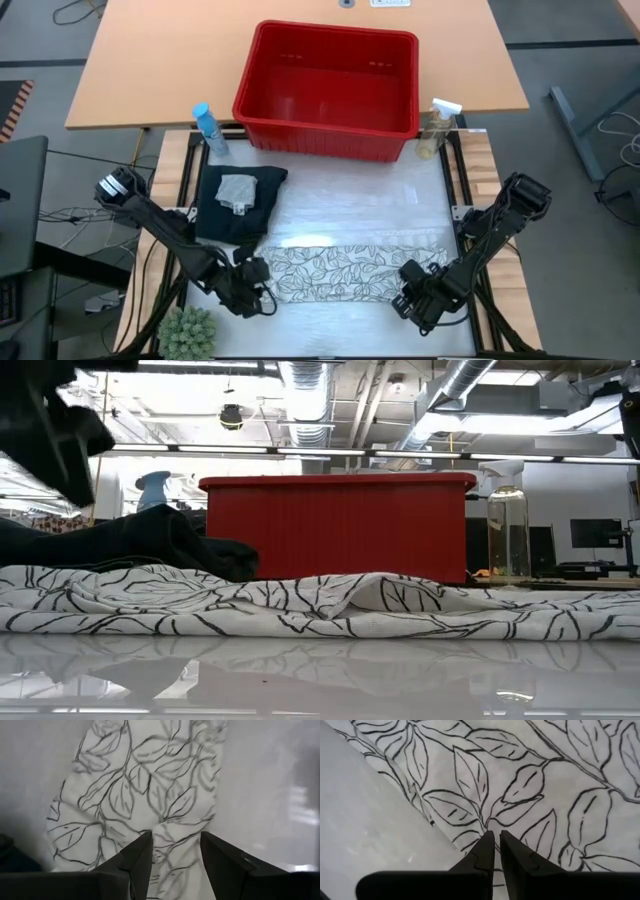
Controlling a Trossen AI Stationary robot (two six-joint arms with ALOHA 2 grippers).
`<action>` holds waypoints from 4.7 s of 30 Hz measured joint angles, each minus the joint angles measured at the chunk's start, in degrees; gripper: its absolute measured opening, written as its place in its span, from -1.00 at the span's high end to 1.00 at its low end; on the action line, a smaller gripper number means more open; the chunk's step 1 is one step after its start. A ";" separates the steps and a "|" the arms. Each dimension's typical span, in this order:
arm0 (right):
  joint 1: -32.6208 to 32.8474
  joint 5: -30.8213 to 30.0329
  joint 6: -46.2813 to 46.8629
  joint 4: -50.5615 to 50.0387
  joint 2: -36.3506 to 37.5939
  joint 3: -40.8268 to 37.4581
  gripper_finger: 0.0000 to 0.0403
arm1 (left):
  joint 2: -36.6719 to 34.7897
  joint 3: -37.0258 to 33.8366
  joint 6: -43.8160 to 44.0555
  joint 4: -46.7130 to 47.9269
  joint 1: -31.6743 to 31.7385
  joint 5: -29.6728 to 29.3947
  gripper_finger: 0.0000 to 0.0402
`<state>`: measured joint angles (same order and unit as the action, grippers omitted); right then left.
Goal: Fold Laundry from Bin
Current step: Fold the white patterned shirt
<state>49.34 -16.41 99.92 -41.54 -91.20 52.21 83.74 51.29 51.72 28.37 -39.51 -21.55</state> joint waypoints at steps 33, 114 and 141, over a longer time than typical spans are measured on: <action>-0.37 5.57 3.60 0.33 -0.02 0.00 0.72 | 5.46 -0.07 5.19 -10.06 -6.37 12.25 0.23; -3.23 24.48 33.00 4.28 14.43 -17.46 0.90 | 4.50 -0.04 -9.59 -38.11 17.25 7.59 0.22; -8.47 8.77 18.50 -8.62 14.40 2.07 0.90 | 24.92 3.39 -4.91 -54.80 17.27 21.95 0.23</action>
<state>40.87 -7.64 118.42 -50.16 -76.80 54.27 108.66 54.67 46.82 -26.43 -22.24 0.41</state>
